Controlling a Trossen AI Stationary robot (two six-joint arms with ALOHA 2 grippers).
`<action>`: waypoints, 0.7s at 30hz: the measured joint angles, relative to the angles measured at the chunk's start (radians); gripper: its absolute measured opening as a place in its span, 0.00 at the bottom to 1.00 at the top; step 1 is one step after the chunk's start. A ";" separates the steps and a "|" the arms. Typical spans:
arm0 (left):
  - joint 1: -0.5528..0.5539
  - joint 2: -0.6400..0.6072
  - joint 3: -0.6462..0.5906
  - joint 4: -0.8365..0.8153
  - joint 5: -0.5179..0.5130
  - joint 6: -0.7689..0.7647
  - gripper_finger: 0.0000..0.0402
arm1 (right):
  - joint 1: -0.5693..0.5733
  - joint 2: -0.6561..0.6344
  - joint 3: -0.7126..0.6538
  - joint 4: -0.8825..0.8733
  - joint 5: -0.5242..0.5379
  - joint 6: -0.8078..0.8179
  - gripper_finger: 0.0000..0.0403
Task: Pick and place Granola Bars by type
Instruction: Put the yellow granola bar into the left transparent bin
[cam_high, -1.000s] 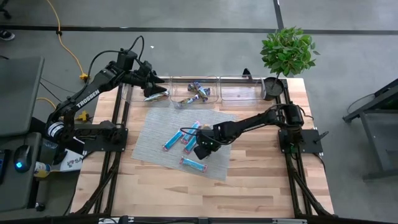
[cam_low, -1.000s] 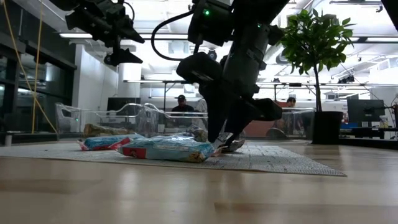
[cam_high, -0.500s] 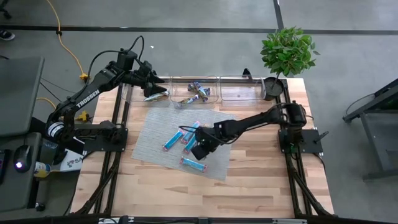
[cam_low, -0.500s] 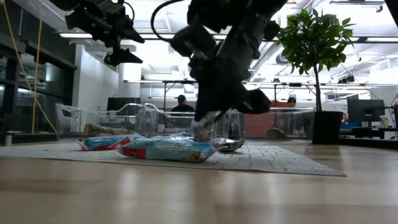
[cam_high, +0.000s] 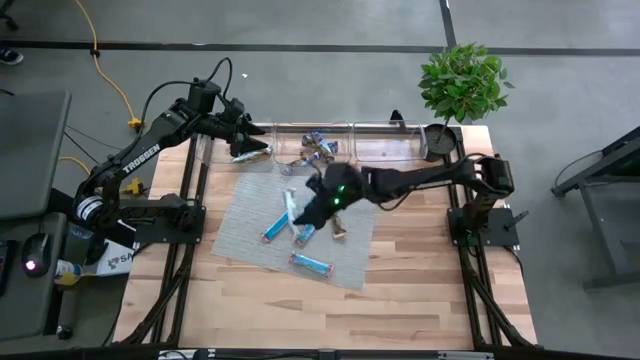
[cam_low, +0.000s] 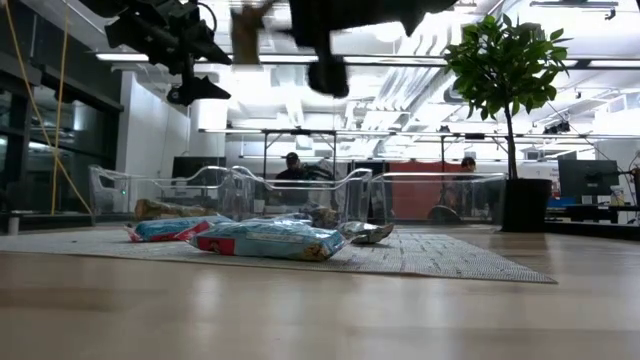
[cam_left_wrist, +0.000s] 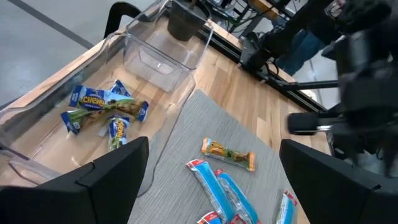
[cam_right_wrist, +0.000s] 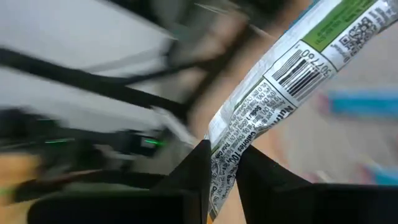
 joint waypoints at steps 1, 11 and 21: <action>0.000 0.000 0.000 0.000 0.000 0.000 0.89 | -0.009 -0.003 0.000 0.077 -0.037 -0.005 0.13; 0.000 0.000 0.000 0.000 0.002 0.000 0.89 | -0.053 0.003 0.000 1.094 -0.410 0.024 0.13; 0.000 0.000 0.000 0.134 0.287 -0.124 0.89 | -0.104 0.005 0.000 1.275 -0.447 0.071 0.13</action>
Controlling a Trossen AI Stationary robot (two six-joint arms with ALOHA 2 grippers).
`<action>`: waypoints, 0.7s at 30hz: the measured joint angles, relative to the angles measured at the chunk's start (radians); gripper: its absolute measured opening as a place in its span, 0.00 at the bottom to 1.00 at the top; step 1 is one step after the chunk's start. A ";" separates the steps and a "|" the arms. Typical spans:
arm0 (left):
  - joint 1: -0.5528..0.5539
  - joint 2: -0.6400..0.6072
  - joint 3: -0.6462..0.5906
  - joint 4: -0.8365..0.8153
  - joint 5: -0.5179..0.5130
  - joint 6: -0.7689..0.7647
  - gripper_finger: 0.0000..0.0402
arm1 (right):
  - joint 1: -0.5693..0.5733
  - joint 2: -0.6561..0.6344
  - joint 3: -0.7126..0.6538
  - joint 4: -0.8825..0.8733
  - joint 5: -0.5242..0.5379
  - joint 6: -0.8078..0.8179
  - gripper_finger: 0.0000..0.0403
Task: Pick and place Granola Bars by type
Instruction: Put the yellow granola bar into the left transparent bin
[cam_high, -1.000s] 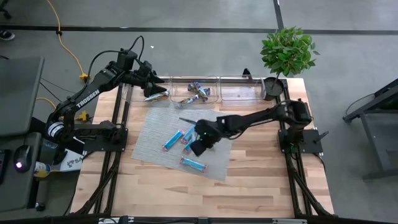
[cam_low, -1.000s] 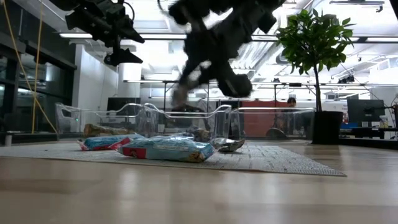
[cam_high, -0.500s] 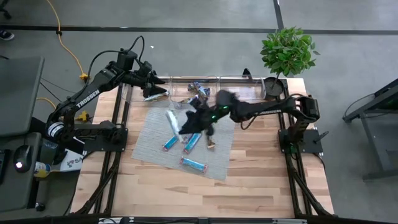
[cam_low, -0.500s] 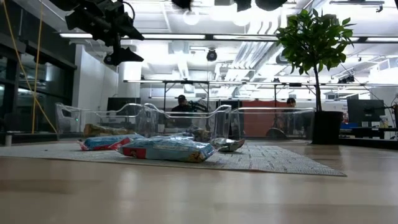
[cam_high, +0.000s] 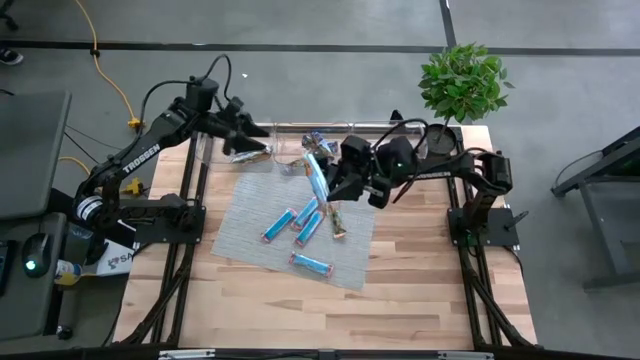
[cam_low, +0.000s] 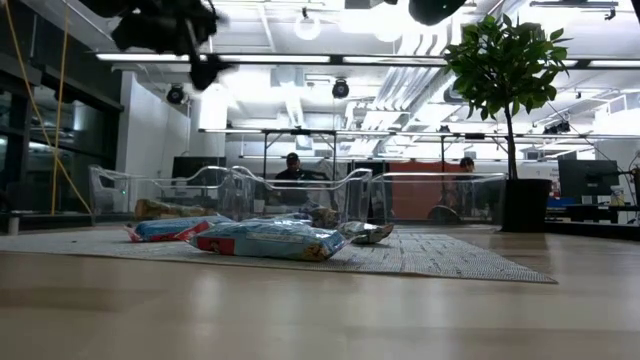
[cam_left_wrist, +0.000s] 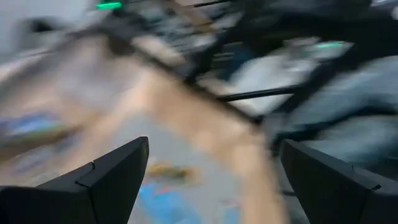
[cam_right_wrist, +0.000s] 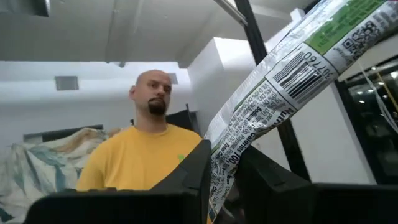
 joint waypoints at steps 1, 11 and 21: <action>0.000 0.000 0.000 0.062 0.083 -0.053 0.89 | -0.006 0.000 0.000 -0.007 -0.004 -0.004 0.13; -0.139 -0.001 0.000 0.702 0.173 -0.606 0.89 | -0.081 0.000 0.000 -0.148 -0.013 -0.027 0.13; -0.203 0.001 0.000 0.787 0.031 -0.658 0.89 | -0.150 0.000 0.000 -0.437 0.018 -0.154 0.13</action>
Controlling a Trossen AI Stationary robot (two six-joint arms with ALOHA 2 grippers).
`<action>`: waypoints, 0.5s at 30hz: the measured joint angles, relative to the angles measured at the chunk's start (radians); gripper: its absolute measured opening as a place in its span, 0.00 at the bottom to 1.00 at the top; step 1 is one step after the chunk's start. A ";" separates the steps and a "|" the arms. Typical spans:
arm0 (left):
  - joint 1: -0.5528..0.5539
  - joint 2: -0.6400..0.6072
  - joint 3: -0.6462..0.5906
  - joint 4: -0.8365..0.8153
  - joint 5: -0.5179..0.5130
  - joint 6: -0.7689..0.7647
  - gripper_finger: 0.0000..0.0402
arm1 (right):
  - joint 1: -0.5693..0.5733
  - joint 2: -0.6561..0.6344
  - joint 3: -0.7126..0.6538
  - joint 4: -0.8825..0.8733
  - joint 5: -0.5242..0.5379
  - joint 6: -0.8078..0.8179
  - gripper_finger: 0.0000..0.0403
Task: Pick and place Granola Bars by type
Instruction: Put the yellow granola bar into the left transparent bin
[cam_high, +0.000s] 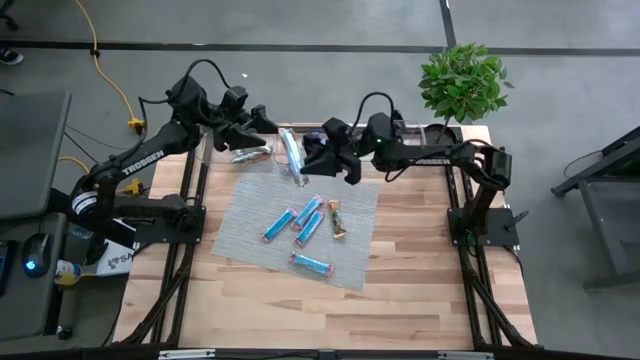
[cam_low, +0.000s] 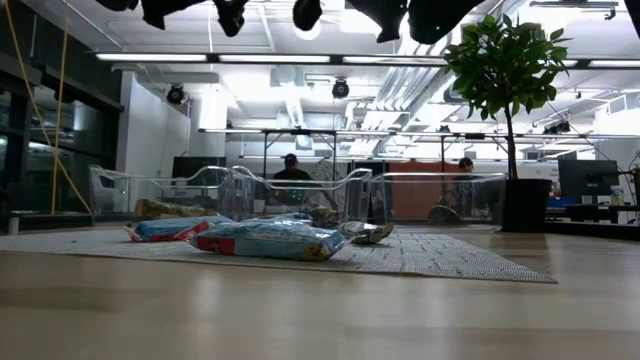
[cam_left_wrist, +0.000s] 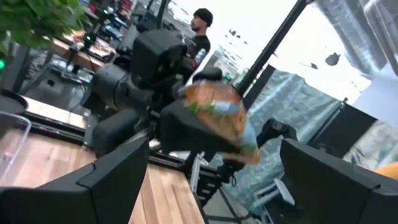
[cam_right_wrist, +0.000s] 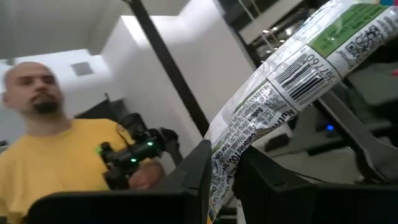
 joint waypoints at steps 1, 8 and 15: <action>-0.001 0.002 0.000 0.003 -0.013 0.001 0.89 | -0.002 0.000 0.000 -0.021 0.008 -0.012 0.13; -0.022 0.019 0.000 0.018 -0.057 0.006 0.89 | -0.030 0.000 0.000 -0.074 0.064 -0.080 0.13; -0.099 0.059 0.000 0.037 -0.126 0.029 0.89 | -0.055 0.000 0.000 -0.092 0.096 -0.115 0.13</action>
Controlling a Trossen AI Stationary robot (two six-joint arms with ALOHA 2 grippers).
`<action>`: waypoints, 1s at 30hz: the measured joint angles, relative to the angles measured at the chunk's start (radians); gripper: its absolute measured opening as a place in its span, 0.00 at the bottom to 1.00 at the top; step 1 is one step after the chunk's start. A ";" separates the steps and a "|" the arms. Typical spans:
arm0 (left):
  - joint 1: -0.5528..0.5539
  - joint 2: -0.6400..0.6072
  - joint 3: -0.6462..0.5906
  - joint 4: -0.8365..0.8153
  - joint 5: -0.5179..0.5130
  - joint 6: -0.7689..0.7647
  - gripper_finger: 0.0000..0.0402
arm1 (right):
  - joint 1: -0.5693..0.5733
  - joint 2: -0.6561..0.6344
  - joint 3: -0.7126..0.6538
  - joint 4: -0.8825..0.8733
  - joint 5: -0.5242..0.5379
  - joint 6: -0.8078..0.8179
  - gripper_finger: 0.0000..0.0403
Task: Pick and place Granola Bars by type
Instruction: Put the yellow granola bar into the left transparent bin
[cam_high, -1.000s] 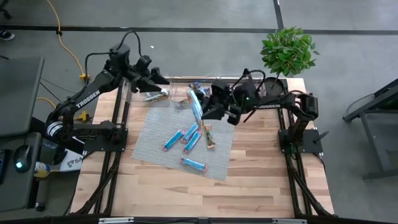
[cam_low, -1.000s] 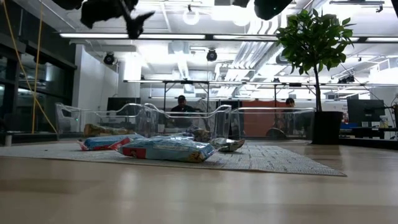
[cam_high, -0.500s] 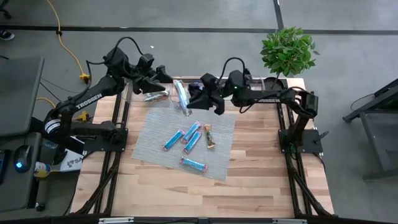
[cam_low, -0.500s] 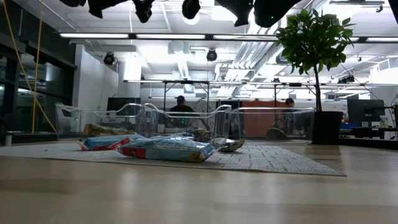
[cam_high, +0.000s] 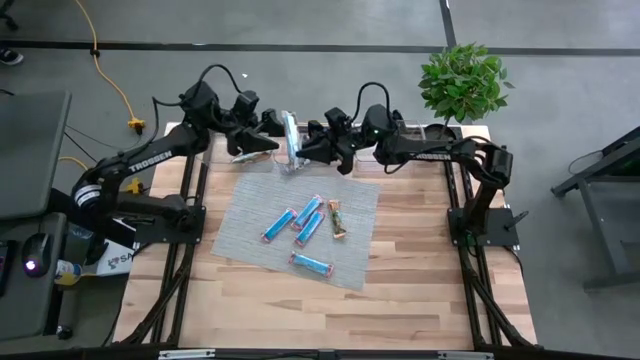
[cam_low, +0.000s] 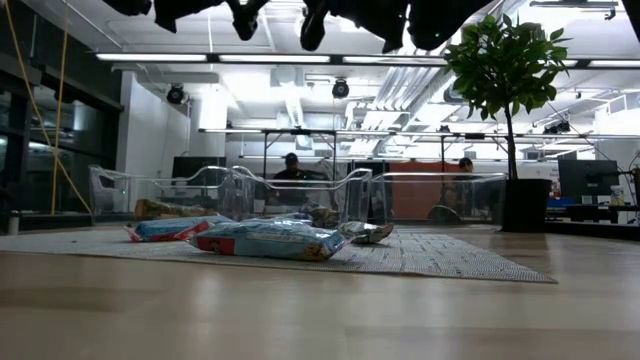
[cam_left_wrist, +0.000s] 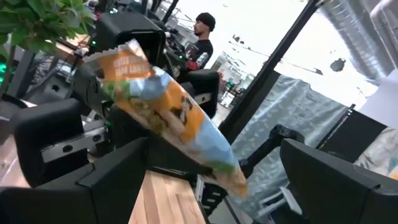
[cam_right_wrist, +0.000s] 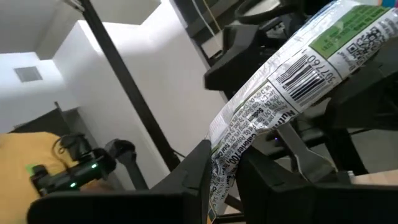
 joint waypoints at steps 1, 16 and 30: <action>-0.008 0.007 0.000 0.006 -0.010 0.001 0.89 | -0.001 0.000 0.000 -0.002 0.001 0.000 0.13; -0.019 0.055 0.000 0.047 -0.112 0.003 0.89 | 0.003 0.000 0.000 -0.075 0.004 -0.021 0.13; -0.019 0.055 0.000 0.037 -0.111 0.010 0.72 | 0.003 0.000 0.000 -0.136 0.037 -0.060 0.13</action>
